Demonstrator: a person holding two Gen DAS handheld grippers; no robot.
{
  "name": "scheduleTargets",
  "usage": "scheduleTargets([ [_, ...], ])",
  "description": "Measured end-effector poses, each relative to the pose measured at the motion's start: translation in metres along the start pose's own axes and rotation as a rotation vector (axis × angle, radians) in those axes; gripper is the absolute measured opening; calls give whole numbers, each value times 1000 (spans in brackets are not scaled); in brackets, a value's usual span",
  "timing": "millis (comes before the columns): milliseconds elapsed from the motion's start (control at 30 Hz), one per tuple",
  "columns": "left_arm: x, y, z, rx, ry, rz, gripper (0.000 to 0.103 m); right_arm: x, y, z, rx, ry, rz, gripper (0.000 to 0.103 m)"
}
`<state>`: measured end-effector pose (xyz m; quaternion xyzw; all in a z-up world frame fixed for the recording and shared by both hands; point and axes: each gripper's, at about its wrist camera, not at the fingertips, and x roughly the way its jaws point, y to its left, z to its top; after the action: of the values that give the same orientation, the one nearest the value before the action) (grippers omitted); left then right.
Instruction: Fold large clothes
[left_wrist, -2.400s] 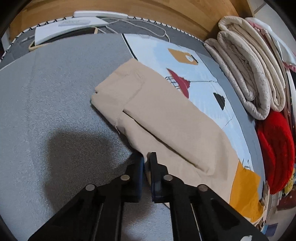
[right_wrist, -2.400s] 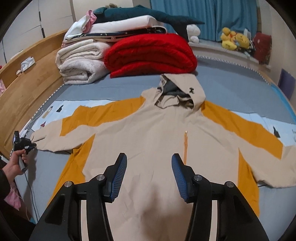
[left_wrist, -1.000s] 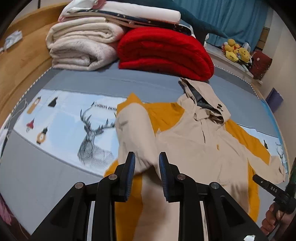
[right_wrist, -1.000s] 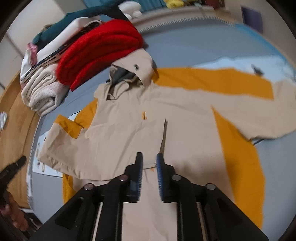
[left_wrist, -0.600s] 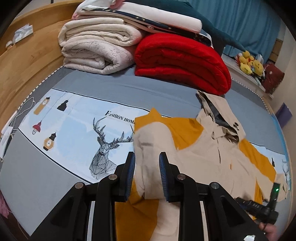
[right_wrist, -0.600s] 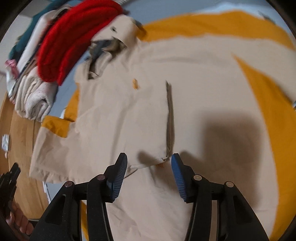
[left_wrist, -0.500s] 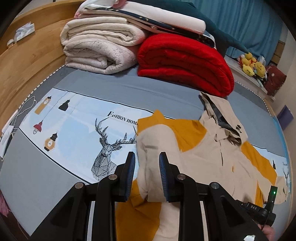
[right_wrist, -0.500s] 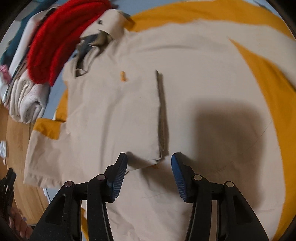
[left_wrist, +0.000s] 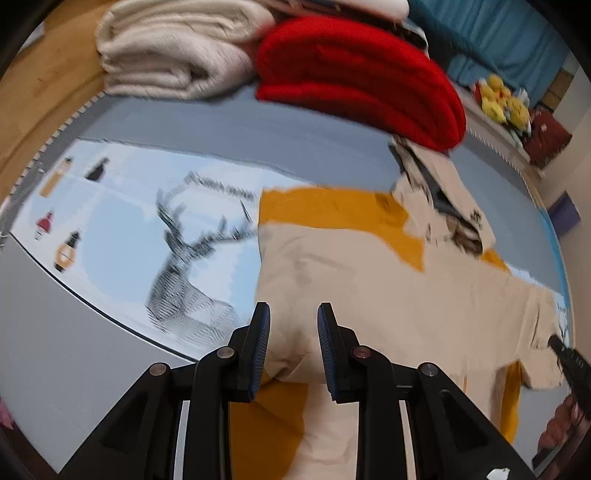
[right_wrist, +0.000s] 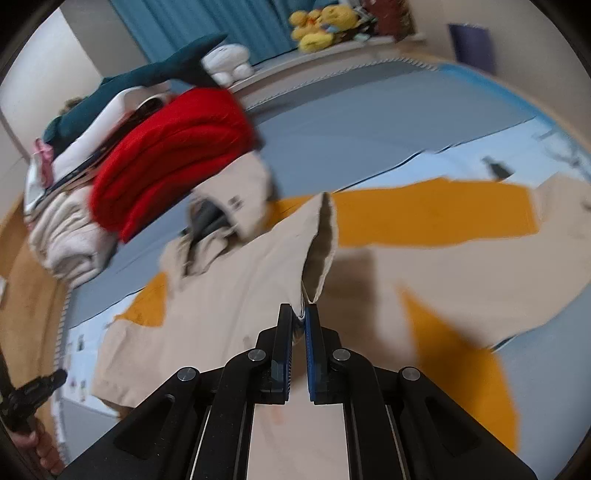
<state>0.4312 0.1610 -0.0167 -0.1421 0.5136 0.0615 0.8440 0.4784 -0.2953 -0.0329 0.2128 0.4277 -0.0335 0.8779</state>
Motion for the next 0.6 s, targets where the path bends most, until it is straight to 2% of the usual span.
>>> scheduleTargets([
  [100,19,-11,-9,40,54,5,23,1,-30,11,43,1,-84,7],
  [200,42,-20,-20,81,122,4,23,9,-55,18,81,27,-119,8],
  [300,60,-24,-29,115,163,16,23,17,-75,18,101,62,-135,13],
  [367,71,-24,-34,129,183,25,23,18,-88,19,119,36,-169,17],
  [500,98,-12,-45,109,241,63,23,25,-95,17,112,36,-114,34],
  [600,109,-1,-50,39,276,52,23,47,-93,13,104,113,-49,35],
])
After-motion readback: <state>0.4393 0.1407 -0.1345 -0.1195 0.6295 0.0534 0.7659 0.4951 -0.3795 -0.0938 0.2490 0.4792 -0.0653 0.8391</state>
